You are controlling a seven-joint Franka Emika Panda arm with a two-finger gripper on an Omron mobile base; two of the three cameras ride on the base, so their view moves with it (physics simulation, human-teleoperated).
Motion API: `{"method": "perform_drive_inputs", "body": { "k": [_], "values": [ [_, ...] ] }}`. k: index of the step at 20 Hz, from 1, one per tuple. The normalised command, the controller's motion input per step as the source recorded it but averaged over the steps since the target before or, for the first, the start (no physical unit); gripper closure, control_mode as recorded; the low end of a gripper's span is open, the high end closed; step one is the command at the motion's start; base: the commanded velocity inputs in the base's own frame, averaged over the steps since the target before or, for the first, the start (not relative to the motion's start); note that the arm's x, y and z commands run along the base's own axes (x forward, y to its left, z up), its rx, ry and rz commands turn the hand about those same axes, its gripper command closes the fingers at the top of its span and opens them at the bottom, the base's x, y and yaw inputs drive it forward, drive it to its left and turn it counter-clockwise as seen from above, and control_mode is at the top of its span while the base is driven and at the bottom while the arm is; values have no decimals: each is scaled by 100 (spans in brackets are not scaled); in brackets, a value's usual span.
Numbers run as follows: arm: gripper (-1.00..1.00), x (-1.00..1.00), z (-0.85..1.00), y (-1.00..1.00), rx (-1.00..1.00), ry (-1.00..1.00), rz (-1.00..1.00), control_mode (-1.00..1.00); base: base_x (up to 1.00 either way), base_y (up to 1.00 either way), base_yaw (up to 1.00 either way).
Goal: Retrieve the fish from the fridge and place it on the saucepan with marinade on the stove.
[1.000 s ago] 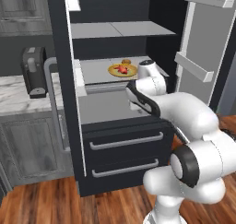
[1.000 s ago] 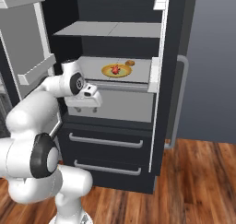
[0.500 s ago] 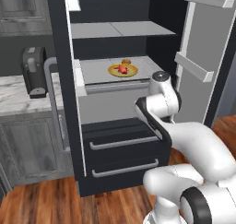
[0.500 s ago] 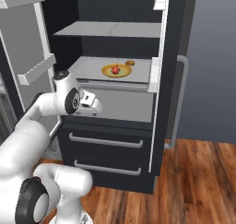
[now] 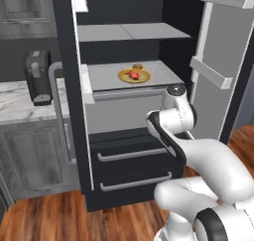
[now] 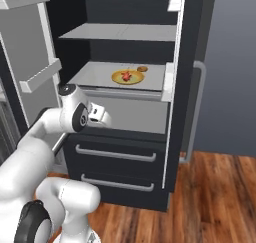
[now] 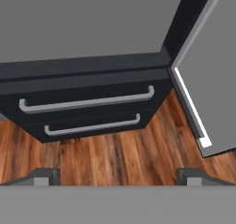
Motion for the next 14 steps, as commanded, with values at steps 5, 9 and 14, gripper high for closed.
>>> {"method": "perform_drive_inputs", "body": {
  "k": [5, 9, 14],
  "values": [
    [-100, 0, 0, 0, 0, 0, 0, 100, 31, -8, 5],
    [-100, 0, 0, 0, 0, 0, 0, 100, 39, -20, 6],
    [-100, 0, 0, 0, 0, 0, 0, 100, 56, -27, 7]
  ]
}}
